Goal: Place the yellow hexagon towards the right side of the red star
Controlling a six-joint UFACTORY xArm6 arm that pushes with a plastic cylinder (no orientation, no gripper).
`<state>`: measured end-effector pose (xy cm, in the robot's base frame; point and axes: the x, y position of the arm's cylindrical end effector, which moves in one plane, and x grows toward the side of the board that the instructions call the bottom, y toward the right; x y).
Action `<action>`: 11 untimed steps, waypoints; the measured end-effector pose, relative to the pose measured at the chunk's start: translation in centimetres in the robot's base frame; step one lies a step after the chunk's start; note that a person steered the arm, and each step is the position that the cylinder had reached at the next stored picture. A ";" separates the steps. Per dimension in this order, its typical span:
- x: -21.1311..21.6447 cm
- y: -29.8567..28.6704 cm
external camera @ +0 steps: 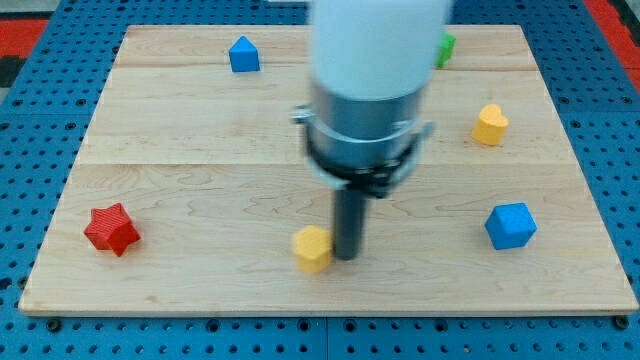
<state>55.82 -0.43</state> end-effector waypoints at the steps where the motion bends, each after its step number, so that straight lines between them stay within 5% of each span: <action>1: -1.8 -9.3; 3: 2.7 -7.3; 5: 0.2 -15.6; 11: 0.2 -15.5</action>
<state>56.02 -15.97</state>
